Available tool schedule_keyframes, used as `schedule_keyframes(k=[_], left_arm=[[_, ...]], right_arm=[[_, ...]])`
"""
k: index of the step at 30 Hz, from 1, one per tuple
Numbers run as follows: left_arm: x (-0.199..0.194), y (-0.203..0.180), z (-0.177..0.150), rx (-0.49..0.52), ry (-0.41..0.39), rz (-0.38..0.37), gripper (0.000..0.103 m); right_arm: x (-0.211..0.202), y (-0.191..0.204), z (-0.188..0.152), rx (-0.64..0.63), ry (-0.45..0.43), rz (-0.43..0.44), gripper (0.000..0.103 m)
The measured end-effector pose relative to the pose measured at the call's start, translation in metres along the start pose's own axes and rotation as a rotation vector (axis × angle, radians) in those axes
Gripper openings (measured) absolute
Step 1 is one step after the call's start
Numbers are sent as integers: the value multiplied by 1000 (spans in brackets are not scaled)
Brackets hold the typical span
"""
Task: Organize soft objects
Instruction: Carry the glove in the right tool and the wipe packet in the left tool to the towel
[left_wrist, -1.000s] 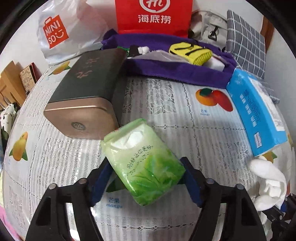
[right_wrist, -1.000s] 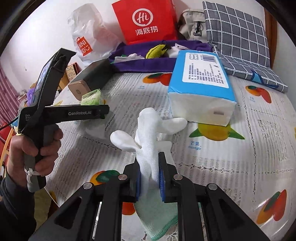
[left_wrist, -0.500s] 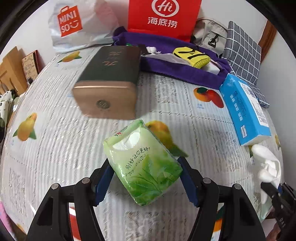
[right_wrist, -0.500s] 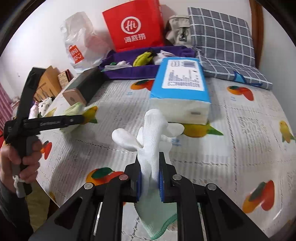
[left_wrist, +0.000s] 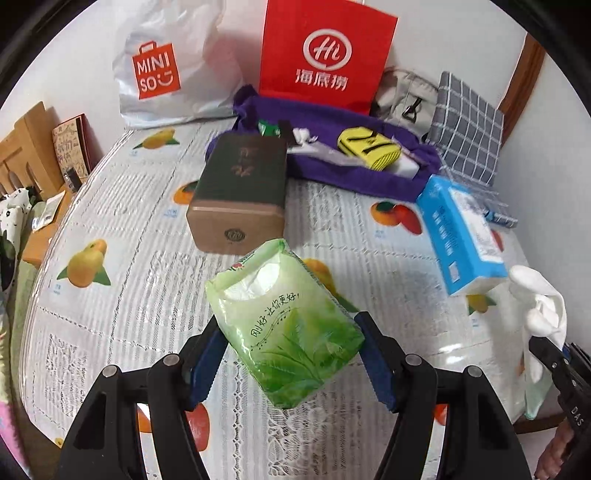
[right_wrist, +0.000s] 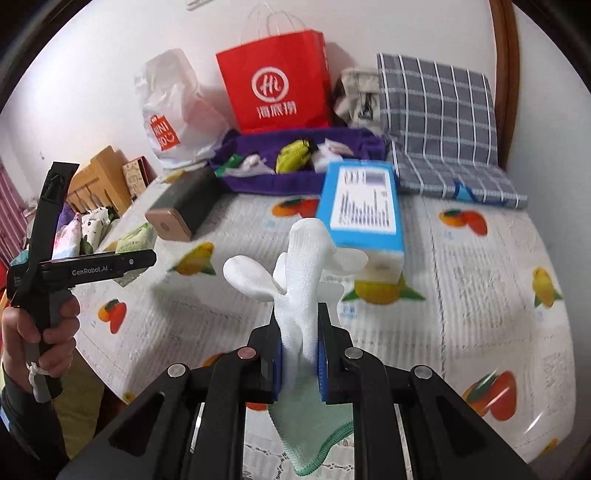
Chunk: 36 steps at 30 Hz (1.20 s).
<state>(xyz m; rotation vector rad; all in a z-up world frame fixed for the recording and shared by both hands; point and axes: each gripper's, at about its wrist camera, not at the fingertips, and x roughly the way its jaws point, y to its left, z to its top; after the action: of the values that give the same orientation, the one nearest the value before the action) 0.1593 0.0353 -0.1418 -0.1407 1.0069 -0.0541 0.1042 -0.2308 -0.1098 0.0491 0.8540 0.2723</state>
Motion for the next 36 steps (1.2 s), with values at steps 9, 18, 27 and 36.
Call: schedule_keyframes(k=[9, 18, 27, 36], left_arm=[[-28, 6, 22, -13, -58, -10, 67], [-44, 12, 46, -21, -101, -24, 67], [-46, 11, 67, -39, -129, -28, 67], [-42, 8, 96, -32, -157, -27, 67]], right_arm=[[-8, 6, 32, 0, -42, -14, 15], [-2, 12, 65, -5, -51, -16, 15], [2, 10, 106, -2, -80, -4, 15], [15, 7, 139, -11, -107, 2, 15]])
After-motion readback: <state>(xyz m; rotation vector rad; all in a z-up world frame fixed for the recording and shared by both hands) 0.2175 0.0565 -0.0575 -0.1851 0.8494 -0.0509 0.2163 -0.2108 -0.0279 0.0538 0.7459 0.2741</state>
